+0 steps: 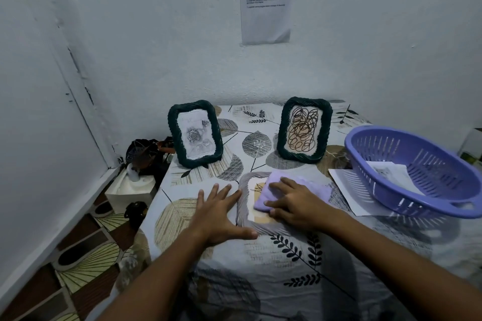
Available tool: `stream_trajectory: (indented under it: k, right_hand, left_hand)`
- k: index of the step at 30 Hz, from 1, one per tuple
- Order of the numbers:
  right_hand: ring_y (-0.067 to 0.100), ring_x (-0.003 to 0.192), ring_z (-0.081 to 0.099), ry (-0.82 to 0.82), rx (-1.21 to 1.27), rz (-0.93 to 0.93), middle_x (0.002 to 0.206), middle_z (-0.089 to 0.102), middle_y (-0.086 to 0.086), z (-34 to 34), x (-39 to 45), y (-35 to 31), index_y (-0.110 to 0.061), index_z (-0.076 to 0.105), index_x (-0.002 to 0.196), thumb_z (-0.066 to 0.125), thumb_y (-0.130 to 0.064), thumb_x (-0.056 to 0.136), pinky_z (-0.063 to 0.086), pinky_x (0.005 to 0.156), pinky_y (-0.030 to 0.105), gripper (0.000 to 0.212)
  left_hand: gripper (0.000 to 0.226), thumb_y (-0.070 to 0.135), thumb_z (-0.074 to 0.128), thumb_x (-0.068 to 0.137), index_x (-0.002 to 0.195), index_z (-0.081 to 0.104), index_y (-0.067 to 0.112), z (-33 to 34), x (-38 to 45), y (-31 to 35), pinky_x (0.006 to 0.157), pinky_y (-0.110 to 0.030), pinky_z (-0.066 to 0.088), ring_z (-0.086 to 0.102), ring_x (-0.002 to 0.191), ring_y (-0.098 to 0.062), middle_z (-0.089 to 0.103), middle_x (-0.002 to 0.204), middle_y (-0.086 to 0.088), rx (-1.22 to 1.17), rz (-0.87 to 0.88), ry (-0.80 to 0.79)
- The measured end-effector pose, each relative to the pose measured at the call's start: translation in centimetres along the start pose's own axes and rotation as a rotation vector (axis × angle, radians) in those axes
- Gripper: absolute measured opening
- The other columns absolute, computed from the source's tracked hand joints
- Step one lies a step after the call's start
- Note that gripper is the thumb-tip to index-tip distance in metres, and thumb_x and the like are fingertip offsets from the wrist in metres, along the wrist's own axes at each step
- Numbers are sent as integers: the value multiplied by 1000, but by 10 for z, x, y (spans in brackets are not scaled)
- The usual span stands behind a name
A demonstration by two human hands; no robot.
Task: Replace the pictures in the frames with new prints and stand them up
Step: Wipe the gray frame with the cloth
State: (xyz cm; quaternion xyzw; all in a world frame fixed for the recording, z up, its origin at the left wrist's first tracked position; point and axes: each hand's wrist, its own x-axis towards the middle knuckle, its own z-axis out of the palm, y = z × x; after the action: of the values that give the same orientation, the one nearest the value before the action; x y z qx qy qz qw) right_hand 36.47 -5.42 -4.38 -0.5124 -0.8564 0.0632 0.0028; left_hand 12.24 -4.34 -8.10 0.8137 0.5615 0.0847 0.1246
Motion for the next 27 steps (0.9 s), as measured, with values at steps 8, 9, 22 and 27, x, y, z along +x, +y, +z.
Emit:
stream_trajectory:
  k: [8, 9, 22, 27]
  right_hand:
    - [27, 145, 11, -17, -155, 25, 156, 25, -1, -20, -12, 18, -35, 57, 130, 34, -47, 99, 24, 110, 41, 40]
    - [28, 144, 12, -6, -165, 42, 155, 26, 1, -21, -8, 16, -35, 56, 131, 34, -46, 99, 24, 109, 42, 40]
    - [26, 147, 7, -63, 79, -51, 157, 26, 0, -10, -19, 22, -40, 61, 124, 41, -52, 96, 19, 115, 39, 36]
    - [27, 146, 6, -28, 8, 20, 157, 23, -1, -16, -12, 21, -40, 56, 130, 37, -49, 98, 23, 112, 42, 38]
  left_hand:
    - [130, 101, 42, 40, 152, 14, 40, -1, -1, 1, 116, -53, -13, -8, 149, -18, 5, 162, 7, -5, -3, -5]
    - [130, 101, 41, 40, 152, 13, 40, -1, 0, 1, 116, -53, -13, -8, 149, -18, 5, 162, 7, -5, -3, -6]
    - [132, 103, 36, 39, 152, 11, 40, 1, 0, -2, 116, -53, -12, -10, 148, -17, 3, 162, 7, 6, 7, -3]
    - [132, 104, 32, 39, 152, 7, 42, 1, 0, -2, 116, -54, -12, -12, 148, -17, -1, 162, 8, 29, 5, -17]
